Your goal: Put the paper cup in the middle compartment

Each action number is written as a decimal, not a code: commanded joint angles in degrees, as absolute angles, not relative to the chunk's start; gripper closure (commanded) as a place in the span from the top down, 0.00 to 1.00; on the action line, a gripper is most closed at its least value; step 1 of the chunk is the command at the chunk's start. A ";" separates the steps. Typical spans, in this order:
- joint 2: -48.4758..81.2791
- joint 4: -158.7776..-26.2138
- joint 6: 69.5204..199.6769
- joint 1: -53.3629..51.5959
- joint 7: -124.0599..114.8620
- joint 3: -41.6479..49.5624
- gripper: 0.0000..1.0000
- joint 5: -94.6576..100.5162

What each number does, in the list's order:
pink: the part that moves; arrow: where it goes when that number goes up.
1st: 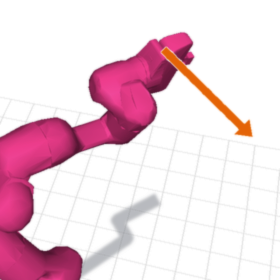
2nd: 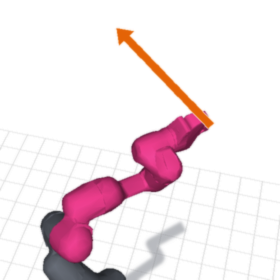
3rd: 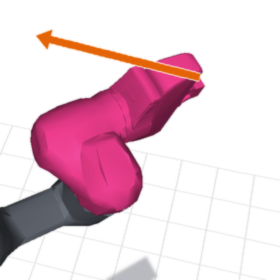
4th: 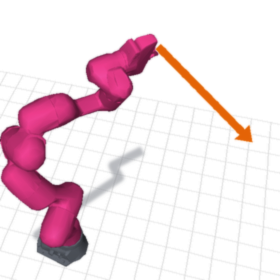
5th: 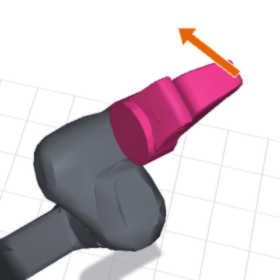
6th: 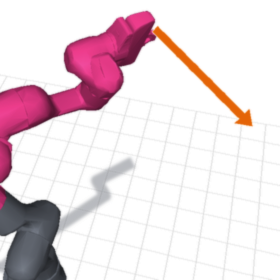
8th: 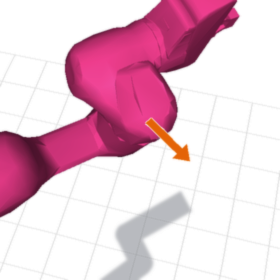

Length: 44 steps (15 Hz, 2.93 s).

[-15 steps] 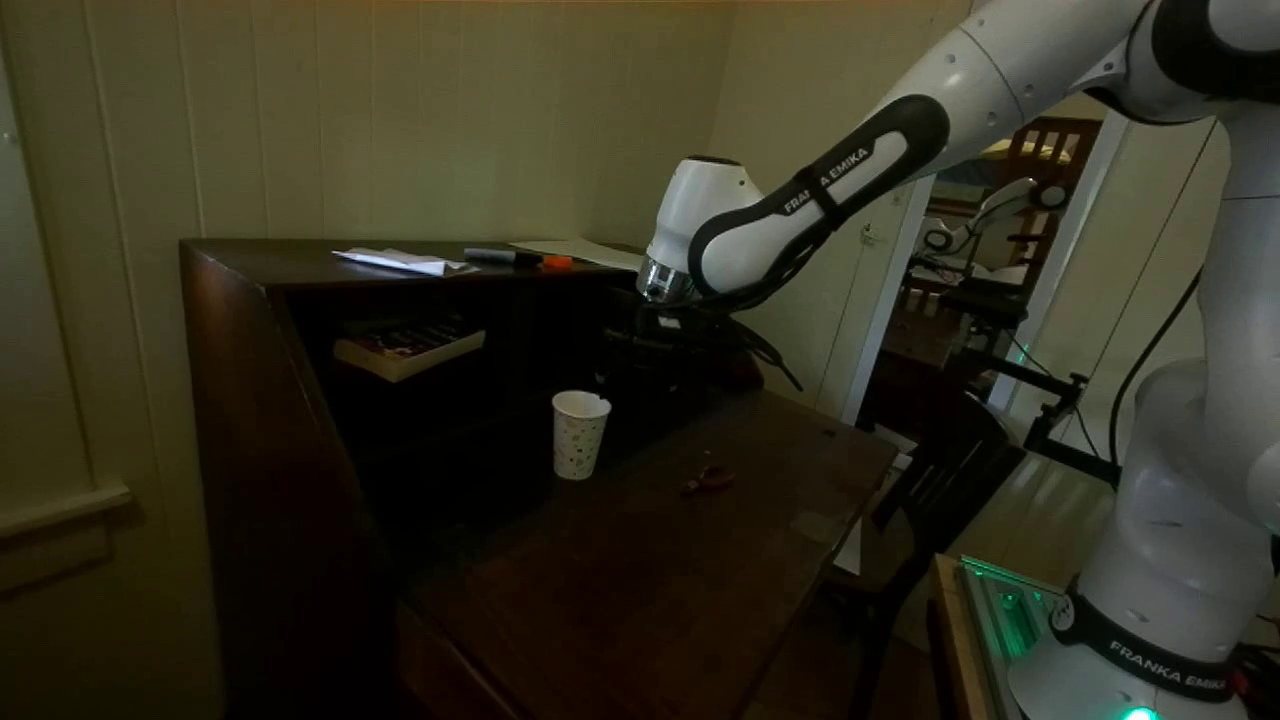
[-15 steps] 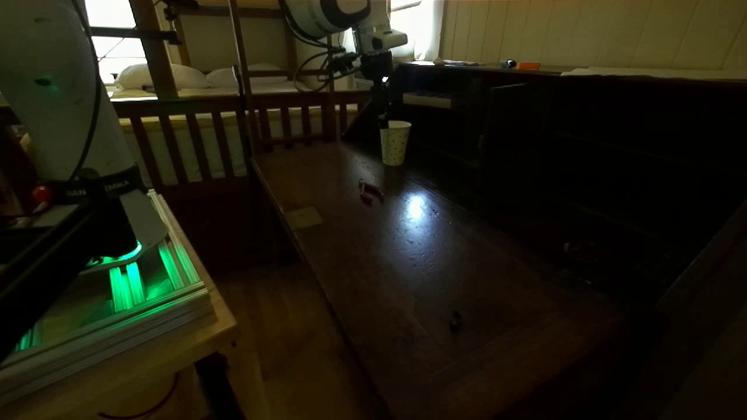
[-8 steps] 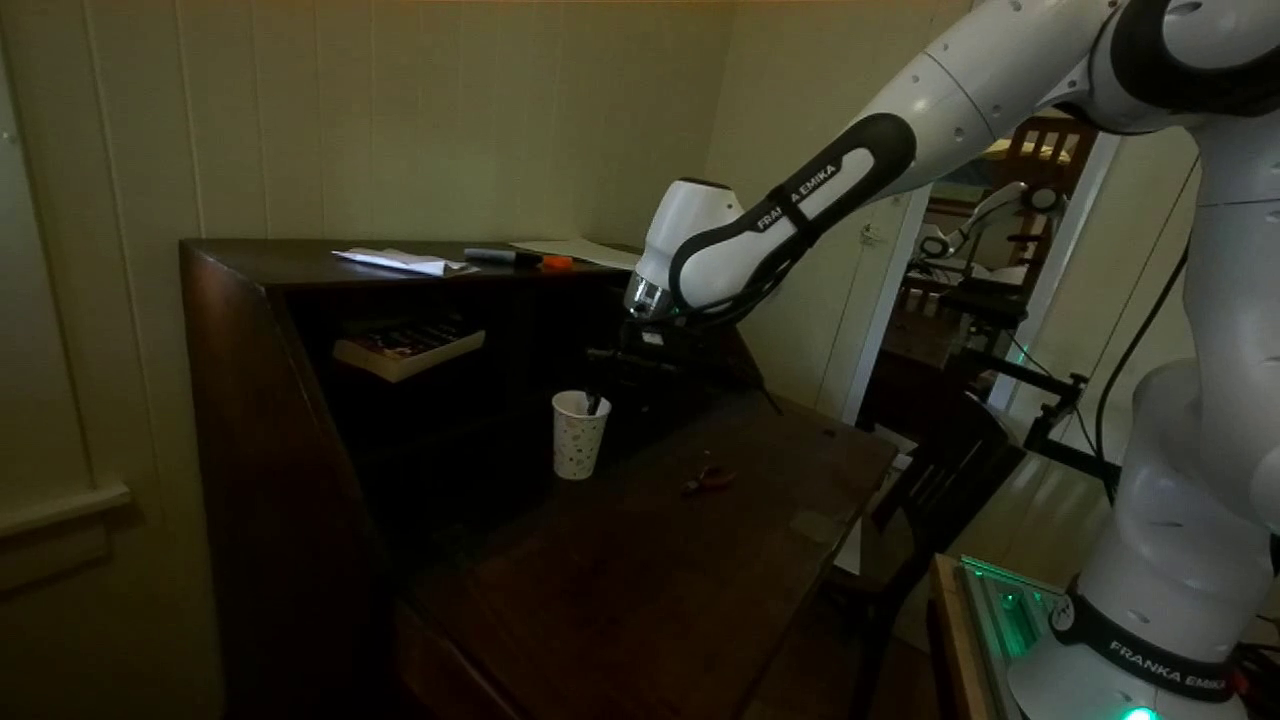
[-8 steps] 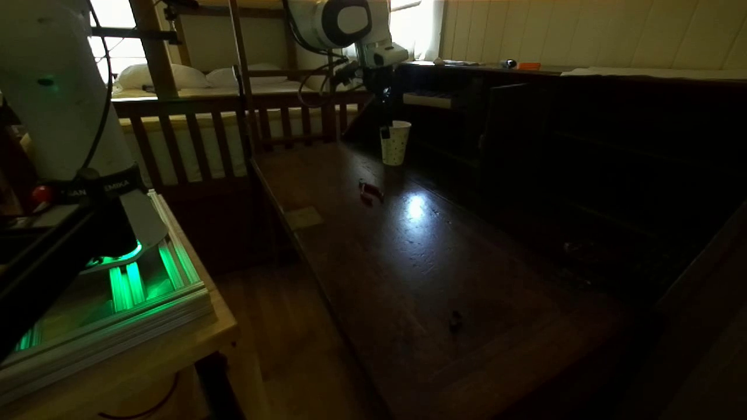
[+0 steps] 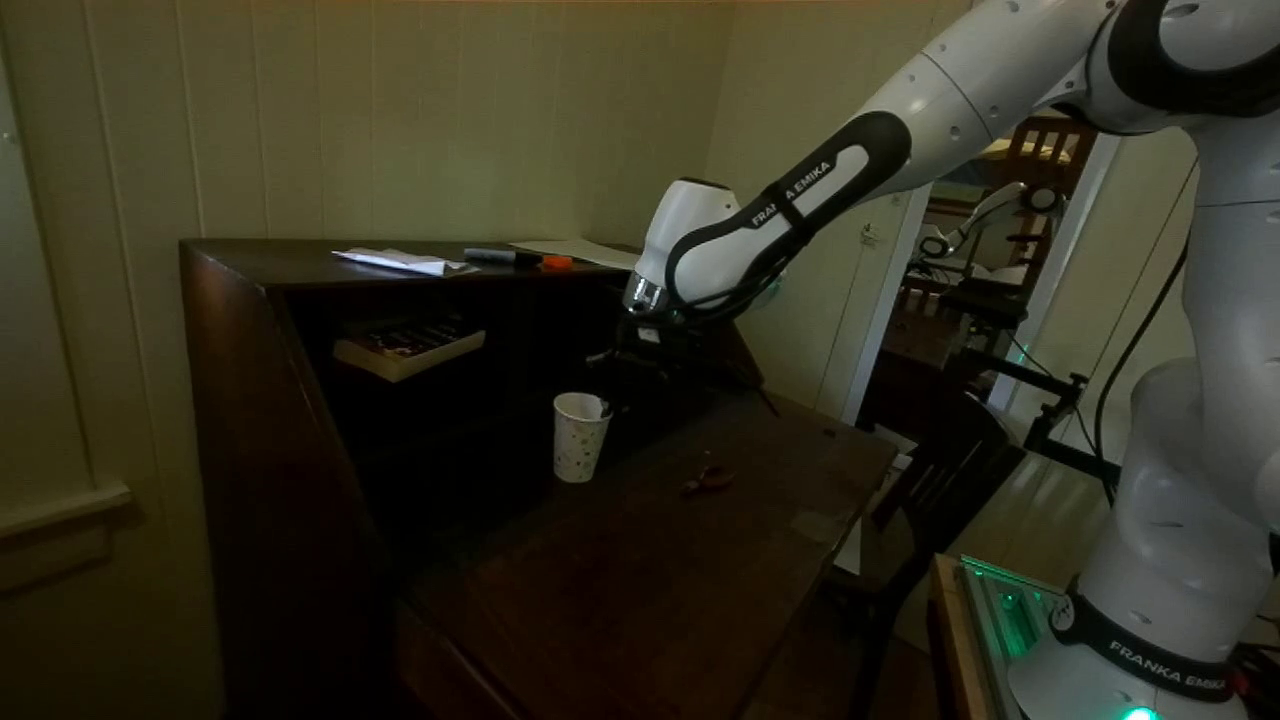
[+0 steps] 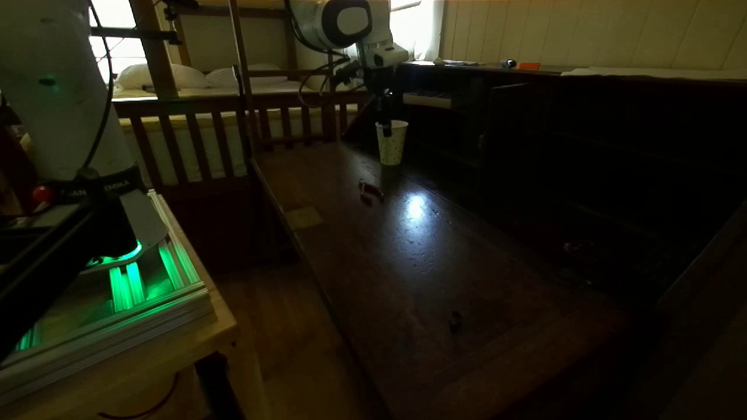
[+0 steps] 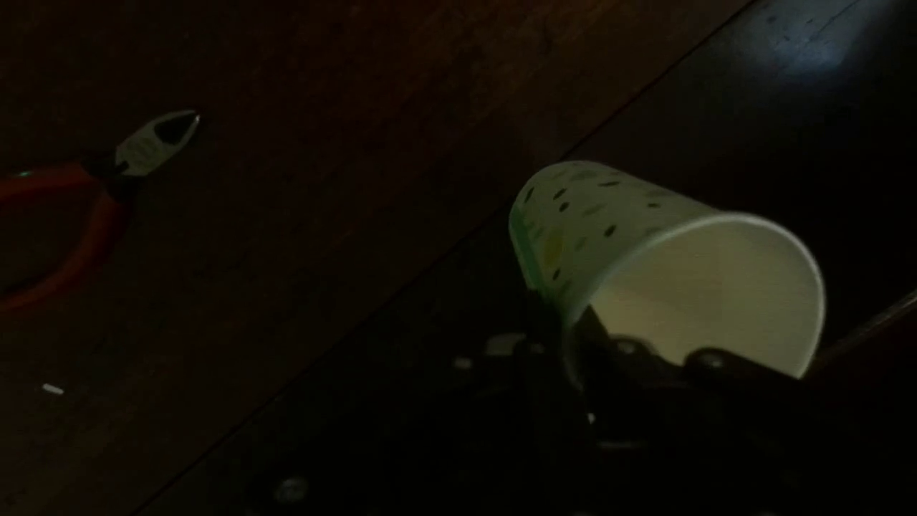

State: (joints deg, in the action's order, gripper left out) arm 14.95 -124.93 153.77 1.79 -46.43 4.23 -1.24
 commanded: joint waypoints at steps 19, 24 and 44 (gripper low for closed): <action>16.99 -111.65 151.38 -0.81 -73.44 16.41 0.01 10.48; 17.41 -112.69 153.60 -0.49 -71.05 15.83 0.04 9.18; 35.23 -95.60 161.54 2.07 -71.88 16.14 0.01 -0.78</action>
